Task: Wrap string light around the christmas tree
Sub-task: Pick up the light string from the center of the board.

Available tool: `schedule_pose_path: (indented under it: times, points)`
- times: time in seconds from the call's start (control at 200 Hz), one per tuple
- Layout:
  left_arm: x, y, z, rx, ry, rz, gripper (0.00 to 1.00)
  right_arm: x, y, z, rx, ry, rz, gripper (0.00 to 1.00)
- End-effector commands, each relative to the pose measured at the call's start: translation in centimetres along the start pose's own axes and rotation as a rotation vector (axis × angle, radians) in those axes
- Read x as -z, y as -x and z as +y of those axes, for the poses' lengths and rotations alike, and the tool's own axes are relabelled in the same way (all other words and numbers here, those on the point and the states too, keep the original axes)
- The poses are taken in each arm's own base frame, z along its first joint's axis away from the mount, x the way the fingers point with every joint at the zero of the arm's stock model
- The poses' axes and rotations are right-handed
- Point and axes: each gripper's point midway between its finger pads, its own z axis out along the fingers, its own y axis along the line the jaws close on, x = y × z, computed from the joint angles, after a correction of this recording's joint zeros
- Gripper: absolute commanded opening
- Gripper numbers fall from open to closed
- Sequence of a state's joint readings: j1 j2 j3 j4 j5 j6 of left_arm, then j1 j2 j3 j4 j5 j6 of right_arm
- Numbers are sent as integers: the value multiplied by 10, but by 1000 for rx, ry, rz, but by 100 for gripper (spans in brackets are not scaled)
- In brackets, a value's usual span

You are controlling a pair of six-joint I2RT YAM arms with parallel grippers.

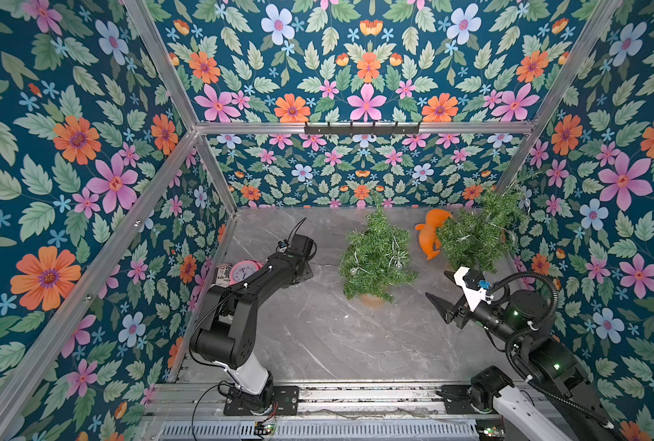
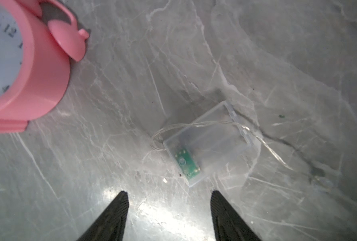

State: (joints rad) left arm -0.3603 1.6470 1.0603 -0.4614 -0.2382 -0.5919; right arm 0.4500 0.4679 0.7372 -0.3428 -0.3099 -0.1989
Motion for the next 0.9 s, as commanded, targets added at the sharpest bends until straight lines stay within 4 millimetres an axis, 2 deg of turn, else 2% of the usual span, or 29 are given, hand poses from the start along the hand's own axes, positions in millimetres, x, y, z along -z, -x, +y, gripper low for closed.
schedule_pose_path:
  times: [0.0, 0.145, 0.305, 0.43, 0.62, 0.755, 0.895]
  points:
    - [-1, 7, -12, -274, -46, -13, 72, 1, 3, -1, 18, -4, -15, 77]
    - [-8, -2, -37, -453, -156, 66, 75, 1, 4, 3, 14, 14, -21, 77]
    - [-19, 1, -45, -564, -160, 90, 74, 1, 4, 4, 15, 23, -23, 77]
    - [-25, 9, -46, -610, -136, 92, 71, 0, 4, 6, 13, 33, -25, 77]
    - [-32, 10, -39, -628, -118, 112, 71, -1, 2, 6, 10, 38, -18, 77]
    - [-36, 8, -34, -609, -129, 127, 76, -2, 1, 6, 9, 37, -14, 77]
    - [-39, 8, -37, -587, -185, 140, 76, -3, 0, 6, 8, 38, -12, 77]
